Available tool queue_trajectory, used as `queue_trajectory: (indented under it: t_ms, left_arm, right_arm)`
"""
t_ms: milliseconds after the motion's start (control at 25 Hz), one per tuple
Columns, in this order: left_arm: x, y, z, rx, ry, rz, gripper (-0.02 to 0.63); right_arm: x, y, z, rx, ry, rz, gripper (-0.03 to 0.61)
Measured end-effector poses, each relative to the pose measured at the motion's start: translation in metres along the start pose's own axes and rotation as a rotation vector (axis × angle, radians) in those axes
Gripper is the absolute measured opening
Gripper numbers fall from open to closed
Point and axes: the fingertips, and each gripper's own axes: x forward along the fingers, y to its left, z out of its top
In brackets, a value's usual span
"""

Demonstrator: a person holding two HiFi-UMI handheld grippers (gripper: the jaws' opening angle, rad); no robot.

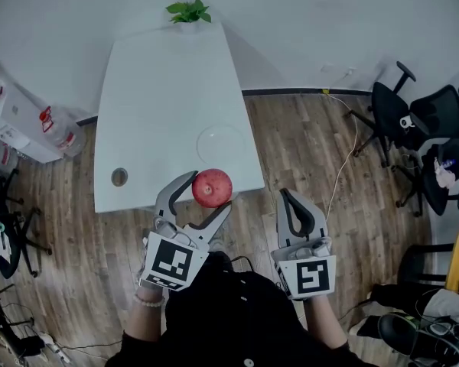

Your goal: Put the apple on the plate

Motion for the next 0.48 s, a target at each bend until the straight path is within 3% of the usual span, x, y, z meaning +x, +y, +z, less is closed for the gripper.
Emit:
queue_trajectory:
  t_ms: [480]
  left_arm:
    - [0.014,0.033,-0.009,0.018,0.006,0.014,0.348]
  right_arm:
    - [0.038,0.002,-0.002,0.019,0.0,0.024,0.041]
